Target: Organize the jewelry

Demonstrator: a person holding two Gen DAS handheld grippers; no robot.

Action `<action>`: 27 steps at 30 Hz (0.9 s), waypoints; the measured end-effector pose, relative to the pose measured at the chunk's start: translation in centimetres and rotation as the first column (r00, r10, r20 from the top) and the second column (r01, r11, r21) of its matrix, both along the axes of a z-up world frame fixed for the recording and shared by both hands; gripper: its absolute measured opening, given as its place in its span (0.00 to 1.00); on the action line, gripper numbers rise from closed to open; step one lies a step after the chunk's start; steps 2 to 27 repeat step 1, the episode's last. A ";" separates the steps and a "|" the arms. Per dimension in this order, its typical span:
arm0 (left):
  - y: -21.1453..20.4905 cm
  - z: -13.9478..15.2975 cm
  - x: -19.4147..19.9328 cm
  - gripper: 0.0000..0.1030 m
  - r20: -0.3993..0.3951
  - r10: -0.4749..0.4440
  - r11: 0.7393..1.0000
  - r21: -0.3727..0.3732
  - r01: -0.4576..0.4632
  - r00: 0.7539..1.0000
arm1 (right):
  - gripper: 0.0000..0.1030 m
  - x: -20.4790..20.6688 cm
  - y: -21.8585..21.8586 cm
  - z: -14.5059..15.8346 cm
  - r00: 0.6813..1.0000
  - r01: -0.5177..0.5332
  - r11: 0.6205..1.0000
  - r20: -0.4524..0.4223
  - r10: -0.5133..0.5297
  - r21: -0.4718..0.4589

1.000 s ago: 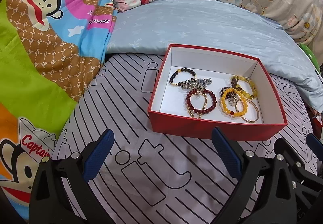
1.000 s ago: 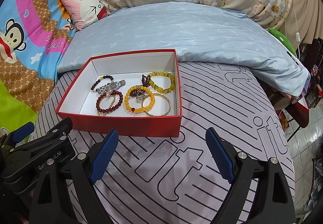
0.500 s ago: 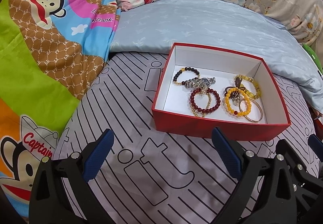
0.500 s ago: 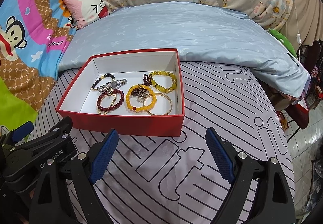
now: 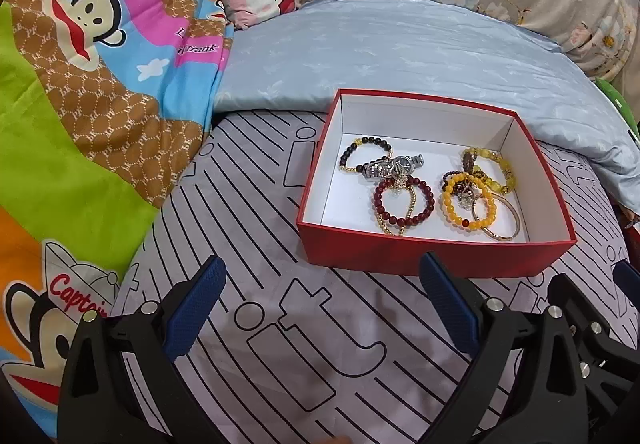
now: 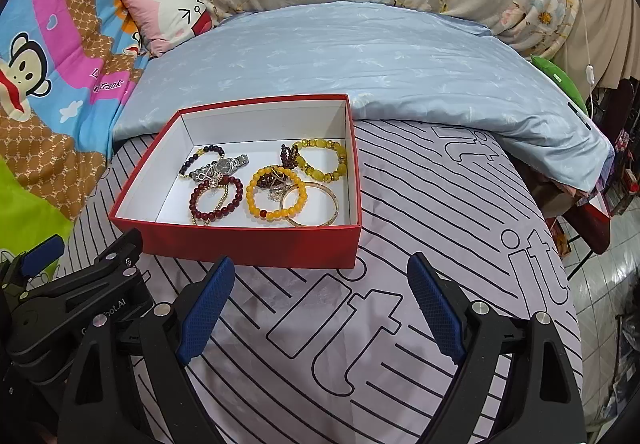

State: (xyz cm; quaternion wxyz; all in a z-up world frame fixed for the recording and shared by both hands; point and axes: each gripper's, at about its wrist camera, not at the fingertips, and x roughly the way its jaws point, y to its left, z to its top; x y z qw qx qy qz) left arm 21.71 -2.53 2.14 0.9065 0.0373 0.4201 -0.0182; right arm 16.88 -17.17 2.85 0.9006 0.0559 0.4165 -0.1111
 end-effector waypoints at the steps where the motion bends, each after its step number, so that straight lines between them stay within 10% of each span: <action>1: 0.1 0.0 0.0 0.90 -0.003 0.000 1.000 -0.004 0.000 1.000 | 0.82 0.0 0.0 0.0 1.000 0.000 1.000 0.000 0.000 0.000; 27: 0.1 0.0 0.0 0.90 -0.003 0.000 1.000 -0.004 0.000 1.000 | 0.82 0.0 0.0 0.0 1.000 0.000 1.000 0.000 0.000 0.000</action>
